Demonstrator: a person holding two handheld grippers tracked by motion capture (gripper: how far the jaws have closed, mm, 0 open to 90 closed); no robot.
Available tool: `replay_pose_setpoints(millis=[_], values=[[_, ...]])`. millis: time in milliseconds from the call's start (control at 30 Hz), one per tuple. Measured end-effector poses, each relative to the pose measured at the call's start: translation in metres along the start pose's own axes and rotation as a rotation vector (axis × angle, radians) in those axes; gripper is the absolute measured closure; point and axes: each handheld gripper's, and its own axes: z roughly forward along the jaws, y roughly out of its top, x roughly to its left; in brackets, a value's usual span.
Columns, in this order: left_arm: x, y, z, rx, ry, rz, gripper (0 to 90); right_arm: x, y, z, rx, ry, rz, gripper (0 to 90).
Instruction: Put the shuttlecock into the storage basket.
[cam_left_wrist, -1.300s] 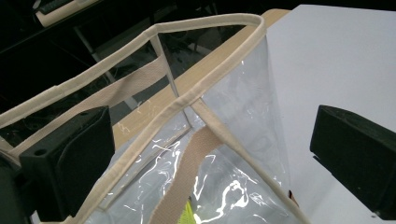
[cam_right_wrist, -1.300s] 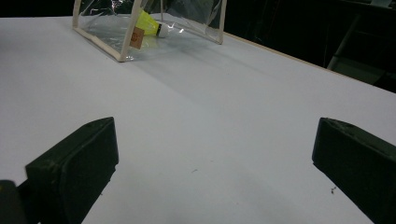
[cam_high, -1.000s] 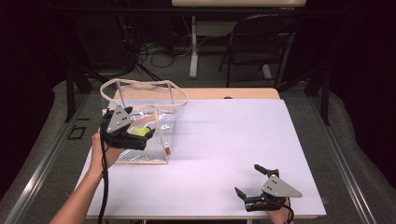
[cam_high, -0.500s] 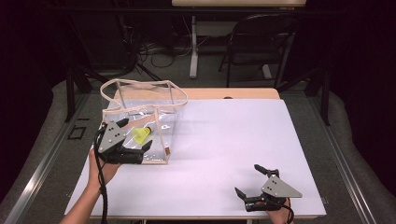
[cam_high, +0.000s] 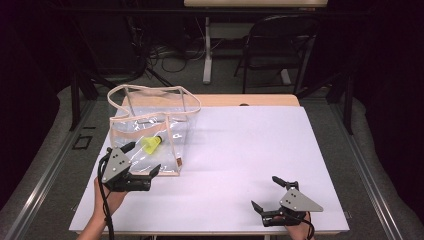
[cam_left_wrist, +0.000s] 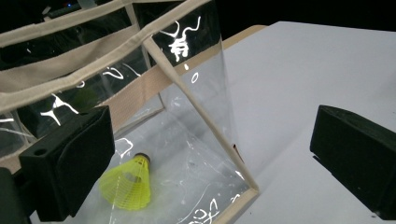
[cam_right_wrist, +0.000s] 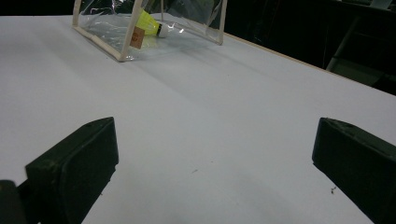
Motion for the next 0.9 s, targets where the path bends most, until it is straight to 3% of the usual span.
replay_pose_setpoints(millis=[600, 900], values=[[-0.003, -0.052, -0.001, 0.005, -0.015, -0.086, 0.0, 0.000, 0.000, 0.000, 0.004, 0.000, -0.001, 0.0], [-0.010, -0.072, -0.001, 0.029, -0.036, -0.094, 0.0, 0.001, 0.000, 0.000, 0.006, 0.000, -0.003, 0.0]])
